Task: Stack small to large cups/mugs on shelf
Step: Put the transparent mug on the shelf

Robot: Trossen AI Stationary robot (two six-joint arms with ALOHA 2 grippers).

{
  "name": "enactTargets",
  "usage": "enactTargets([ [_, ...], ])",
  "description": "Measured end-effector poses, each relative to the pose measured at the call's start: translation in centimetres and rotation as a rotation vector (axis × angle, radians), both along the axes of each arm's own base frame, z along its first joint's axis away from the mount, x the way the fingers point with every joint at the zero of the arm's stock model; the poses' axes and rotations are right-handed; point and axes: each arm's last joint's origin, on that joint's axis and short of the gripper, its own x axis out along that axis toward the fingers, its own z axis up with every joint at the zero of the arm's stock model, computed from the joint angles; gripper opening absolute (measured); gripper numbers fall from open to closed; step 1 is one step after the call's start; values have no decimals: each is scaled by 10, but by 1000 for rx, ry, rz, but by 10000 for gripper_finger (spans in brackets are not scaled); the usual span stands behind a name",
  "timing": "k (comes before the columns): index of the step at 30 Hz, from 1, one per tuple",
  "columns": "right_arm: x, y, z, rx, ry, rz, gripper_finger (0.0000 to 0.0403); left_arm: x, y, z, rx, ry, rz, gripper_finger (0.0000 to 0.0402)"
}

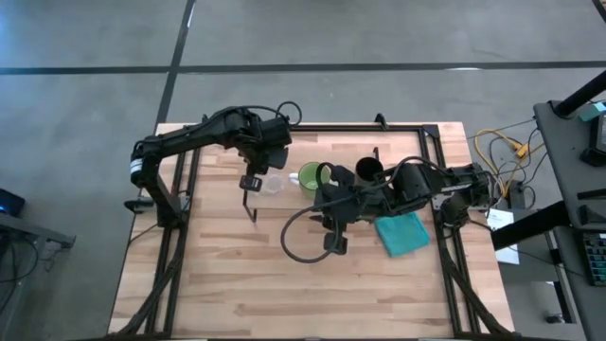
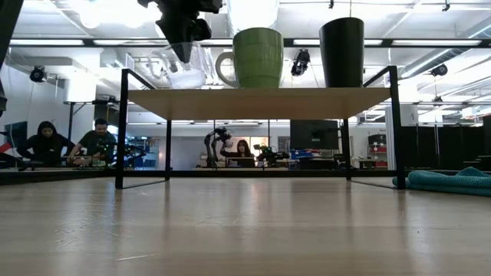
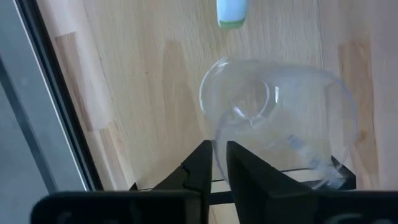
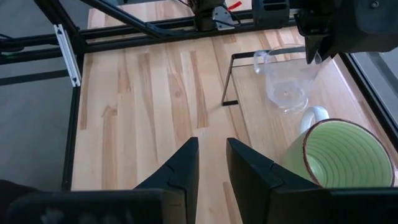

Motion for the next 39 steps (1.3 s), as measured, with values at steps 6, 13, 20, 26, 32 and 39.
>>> enactTargets([
  [6, -3, -1, -3, -10, 37, -2, 77, 2, 1, 1, 5, -22, 1, 49],
  [13, -3, -1, -3, -14, 50, -2, 77, 2, 1, 0, 5, -21, 1, 49],
  [20, -3, -1, -3, -14, 50, -1, 77, 3, 1, -12, -3, 23, -11, 50],
  [26, -3, -1, -3, -20, 50, 4, 77, 3, 1, -16, -1, 39, -32, 50],
  [32, -3, -1, -3, -32, 51, 16, 77, 5, 1, -14, 7, 19, -38, 50],
  [39, -3, -2, -3, -37, 52, 19, 77, 6, 1, -14, 14, 10, -57, 50],
])
